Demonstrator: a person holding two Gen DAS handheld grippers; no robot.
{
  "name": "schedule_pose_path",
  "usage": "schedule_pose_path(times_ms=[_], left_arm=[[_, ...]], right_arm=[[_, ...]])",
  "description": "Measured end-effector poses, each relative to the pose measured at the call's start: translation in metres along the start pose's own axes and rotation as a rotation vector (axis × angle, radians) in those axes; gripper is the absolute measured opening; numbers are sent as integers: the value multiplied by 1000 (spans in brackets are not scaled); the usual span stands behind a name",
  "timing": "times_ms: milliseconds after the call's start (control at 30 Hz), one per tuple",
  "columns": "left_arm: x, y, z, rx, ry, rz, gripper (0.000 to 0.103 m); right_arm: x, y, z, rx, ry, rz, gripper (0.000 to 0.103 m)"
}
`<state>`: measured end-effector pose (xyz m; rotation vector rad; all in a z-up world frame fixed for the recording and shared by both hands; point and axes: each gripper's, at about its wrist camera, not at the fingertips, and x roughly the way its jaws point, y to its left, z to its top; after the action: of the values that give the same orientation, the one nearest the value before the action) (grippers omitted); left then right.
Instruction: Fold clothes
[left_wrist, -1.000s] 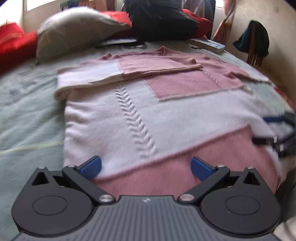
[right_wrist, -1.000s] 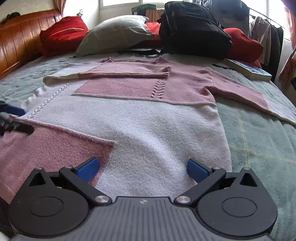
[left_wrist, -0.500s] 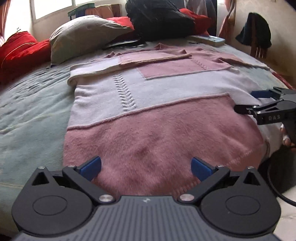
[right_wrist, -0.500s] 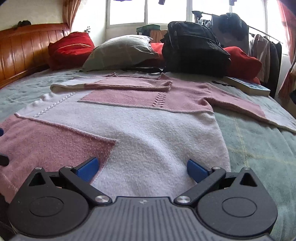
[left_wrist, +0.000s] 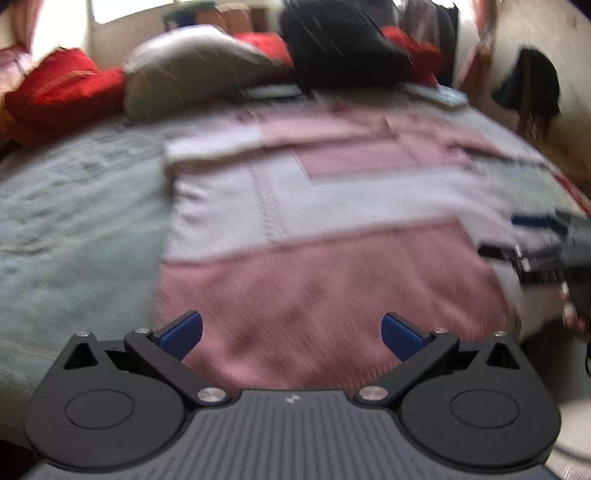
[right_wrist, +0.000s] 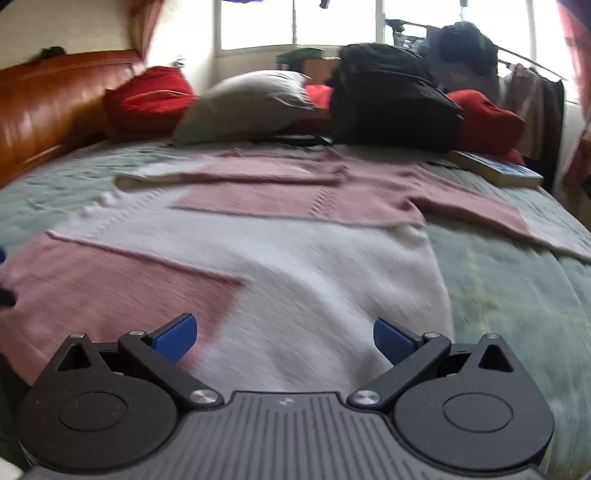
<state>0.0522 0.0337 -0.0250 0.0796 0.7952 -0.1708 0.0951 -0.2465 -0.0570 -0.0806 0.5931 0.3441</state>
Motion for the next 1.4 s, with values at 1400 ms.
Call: schedule_pose_path(times_ms=[1400], left_arm=[[16, -48, 31, 84, -75, -168, 102]], right_arm=[[-34, -21, -16, 115, 0, -38, 103]])
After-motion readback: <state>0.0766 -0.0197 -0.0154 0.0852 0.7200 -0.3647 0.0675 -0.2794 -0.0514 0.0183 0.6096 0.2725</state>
